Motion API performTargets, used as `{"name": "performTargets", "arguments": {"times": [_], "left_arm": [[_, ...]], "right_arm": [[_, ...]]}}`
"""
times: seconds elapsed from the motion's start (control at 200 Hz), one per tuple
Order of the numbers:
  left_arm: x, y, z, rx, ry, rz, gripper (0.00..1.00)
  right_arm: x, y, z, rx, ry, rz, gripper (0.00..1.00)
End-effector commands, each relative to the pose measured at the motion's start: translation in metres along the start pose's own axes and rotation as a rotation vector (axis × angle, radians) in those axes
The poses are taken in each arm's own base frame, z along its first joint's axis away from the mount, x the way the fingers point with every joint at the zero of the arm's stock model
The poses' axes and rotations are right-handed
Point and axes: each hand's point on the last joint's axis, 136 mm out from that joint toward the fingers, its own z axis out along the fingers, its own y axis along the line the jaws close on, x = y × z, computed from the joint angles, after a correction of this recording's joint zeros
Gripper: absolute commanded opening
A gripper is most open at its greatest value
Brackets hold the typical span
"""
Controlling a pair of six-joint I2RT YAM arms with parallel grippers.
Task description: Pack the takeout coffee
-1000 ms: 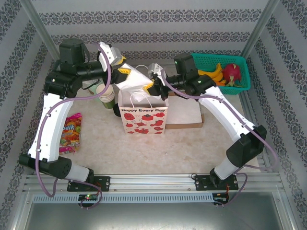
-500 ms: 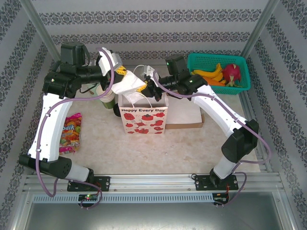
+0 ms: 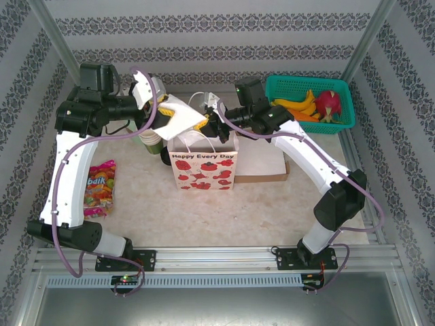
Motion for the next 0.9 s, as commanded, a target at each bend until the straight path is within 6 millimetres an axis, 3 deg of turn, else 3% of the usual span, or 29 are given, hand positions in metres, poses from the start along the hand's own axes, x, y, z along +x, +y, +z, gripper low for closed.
{"name": "performTargets", "arguments": {"times": [0.0,0.19,0.475,0.674,0.779,0.894], "left_arm": [[-0.008,-0.004,-0.014,0.023,-0.050,-0.002,0.76],[-0.009,0.000,-0.019,0.080,-0.084,-0.072,0.80],[-0.013,-0.011,-0.015,0.195,-0.128,-0.100,0.73],[-0.001,-0.006,-0.008,0.187,-0.090,-0.136,0.75],[0.002,-0.006,-0.007,0.195,-0.085,-0.144,0.62],[-0.001,-0.008,-0.009,0.188,-0.093,-0.123,0.35]], "right_arm": [[-0.011,0.005,0.001,-0.020,-0.032,-0.050,0.00],[-0.012,0.007,0.000,-0.025,-0.039,-0.057,0.00],[-0.015,0.004,0.002,-0.021,-0.050,-0.055,0.00],[-0.020,0.005,0.004,-0.035,-0.067,-0.061,0.00],[-0.020,0.004,0.005,-0.037,-0.066,-0.058,0.00],[-0.017,0.003,0.007,-0.041,-0.060,-0.050,0.00]]}}
